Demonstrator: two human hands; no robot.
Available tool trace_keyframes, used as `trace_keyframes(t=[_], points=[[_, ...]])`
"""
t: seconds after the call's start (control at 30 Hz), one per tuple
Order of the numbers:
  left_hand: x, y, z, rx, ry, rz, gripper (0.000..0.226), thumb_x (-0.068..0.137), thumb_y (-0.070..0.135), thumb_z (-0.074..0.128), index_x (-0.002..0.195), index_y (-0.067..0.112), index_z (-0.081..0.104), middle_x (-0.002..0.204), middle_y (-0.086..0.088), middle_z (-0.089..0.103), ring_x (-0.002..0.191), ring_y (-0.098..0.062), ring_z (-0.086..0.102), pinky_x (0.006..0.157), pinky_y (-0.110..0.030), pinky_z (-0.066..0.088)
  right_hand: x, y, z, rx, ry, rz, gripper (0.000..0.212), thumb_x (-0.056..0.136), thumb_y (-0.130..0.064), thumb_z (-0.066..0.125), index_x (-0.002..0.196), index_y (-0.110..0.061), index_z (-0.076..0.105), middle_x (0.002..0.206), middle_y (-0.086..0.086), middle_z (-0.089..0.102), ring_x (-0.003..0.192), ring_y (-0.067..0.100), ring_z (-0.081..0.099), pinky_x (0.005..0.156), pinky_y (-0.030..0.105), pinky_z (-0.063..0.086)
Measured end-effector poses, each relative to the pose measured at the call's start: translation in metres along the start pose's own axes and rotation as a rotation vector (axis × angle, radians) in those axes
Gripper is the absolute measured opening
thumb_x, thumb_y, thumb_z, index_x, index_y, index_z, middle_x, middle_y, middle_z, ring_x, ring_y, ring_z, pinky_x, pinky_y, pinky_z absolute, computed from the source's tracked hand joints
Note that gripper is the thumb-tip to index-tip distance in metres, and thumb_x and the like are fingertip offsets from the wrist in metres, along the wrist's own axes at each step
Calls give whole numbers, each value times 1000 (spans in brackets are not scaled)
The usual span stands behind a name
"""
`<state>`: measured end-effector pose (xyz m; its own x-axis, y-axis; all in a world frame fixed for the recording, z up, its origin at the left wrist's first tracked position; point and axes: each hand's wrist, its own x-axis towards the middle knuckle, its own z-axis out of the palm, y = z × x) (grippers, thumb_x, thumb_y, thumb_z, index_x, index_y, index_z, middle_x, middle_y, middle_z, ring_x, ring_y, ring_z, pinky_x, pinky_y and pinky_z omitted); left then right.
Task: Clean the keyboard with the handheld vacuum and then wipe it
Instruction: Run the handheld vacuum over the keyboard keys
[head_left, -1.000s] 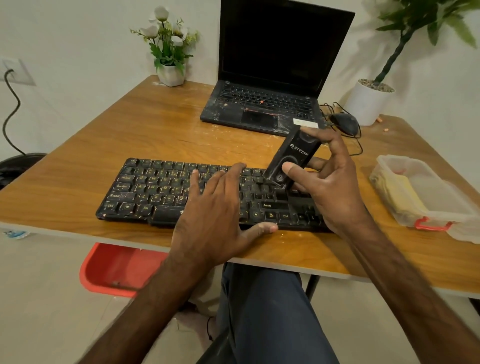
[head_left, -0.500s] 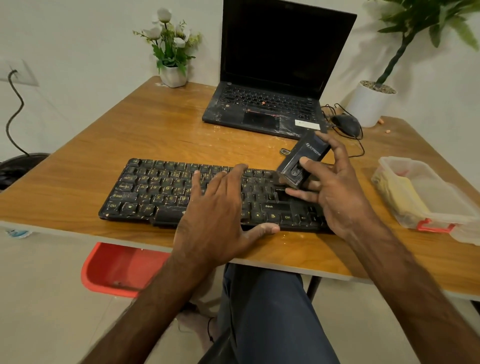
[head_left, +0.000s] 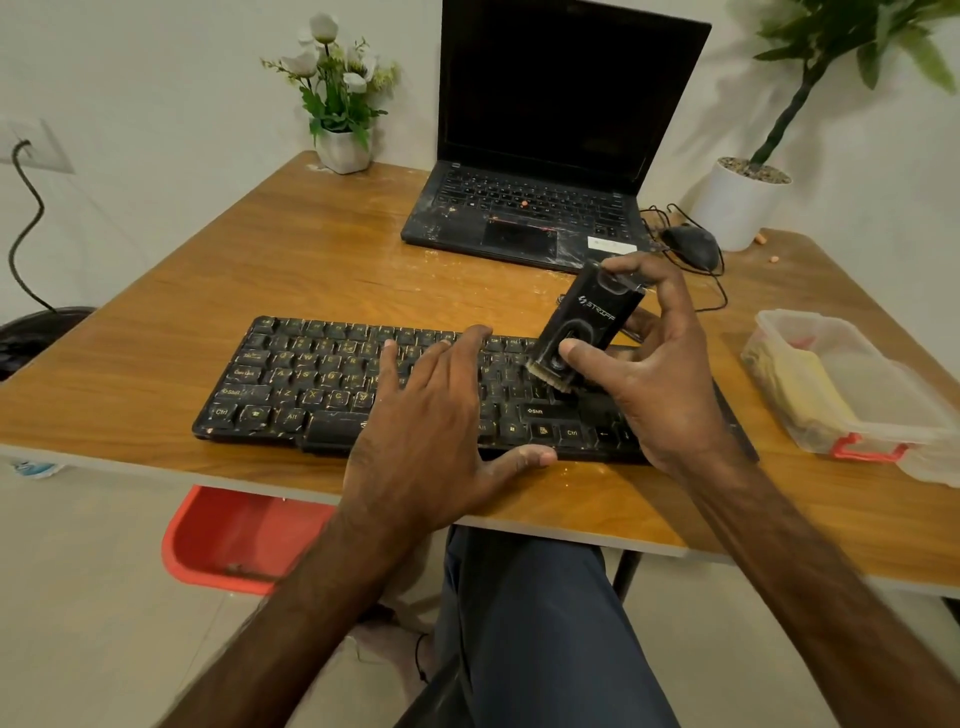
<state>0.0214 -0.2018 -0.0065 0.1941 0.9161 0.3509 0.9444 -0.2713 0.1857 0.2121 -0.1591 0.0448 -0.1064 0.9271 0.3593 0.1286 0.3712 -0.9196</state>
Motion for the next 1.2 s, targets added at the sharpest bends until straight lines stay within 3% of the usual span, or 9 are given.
trace_keyframes(t=[0.13, 0.27, 0.4, 0.6, 0.77, 0.93, 1.1, 1.2], points=[[0, 0, 1, 12, -7, -5, 113, 75, 97, 22, 152, 14, 11, 157, -7, 39, 143, -22, 41, 120, -62, 18, 4, 2, 5, -114, -33, -64, 67, 77, 0, 78, 129, -26, 46, 119, -10, 54, 98, 10, 68, 63, 41, 62], [-1, 1, 1, 16, 13, 6, 112, 76, 96, 25, 150, 13, 14, 153, -9, 44, 140, -24, 45, 119, -62, 20, 13, 3, 13, -280, -128, -169, 66, 79, -6, 78, 130, -29, 45, 124, -9, 54, 101, 9, 66, 64, 29, 61], [0, 1, 0, 24, 7, 8, 113, 76, 96, 24, 150, 11, 14, 154, -10, 43, 140, -24, 44, 118, -63, 21, 31, 4, 12, -549, -142, -348, 63, 81, -11, 76, 134, -21, 44, 127, -9, 53, 107, 9, 60, 80, 25, 59], [-1, 0, 1, 36, -25, -5, 116, 76, 97, 19, 153, 9, 16, 157, -9, 38, 143, -23, 40, 119, -64, 20, 21, 8, 12, -578, -291, -421, 63, 82, -15, 76, 132, -28, 41, 126, -11, 51, 109, 9, 58, 81, 17, 56], [-1, 1, -3, 29, -21, -3, 117, 76, 96, 20, 152, 7, 17, 155, -9, 41, 141, -23, 43, 118, -64, 22, 40, 11, -2, -562, -129, -325, 63, 81, -13, 77, 131, -26, 41, 126, -9, 52, 110, 8, 58, 78, 30, 60], [-1, 1, 1, 43, -23, 0, 115, 78, 95, 18, 152, 8, 15, 158, -9, 37, 142, -23, 41, 118, -64, 22, 6, 9, 4, -479, -293, -385, 61, 81, -12, 77, 130, -23, 43, 119, -18, 50, 109, 6, 59, 73, 16, 57], [-1, 1, -4, 32, -24, -1, 118, 76, 96, 21, 153, 7, 18, 155, -9, 40, 141, -22, 43, 118, -64, 23, 35, 12, -13, -565, -98, -301, 64, 81, -13, 77, 132, -26, 41, 123, -4, 57, 105, 9, 61, 74, 29, 61], [-1, 1, -2, 20, -17, -7, 116, 75, 97, 21, 152, 9, 16, 155, -8, 42, 141, -22, 43, 117, -64, 24, 21, 7, -10, -488, -174, -270, 64, 81, -15, 78, 130, -29, 40, 121, -8, 55, 107, 10, 61, 70, 29, 61]])
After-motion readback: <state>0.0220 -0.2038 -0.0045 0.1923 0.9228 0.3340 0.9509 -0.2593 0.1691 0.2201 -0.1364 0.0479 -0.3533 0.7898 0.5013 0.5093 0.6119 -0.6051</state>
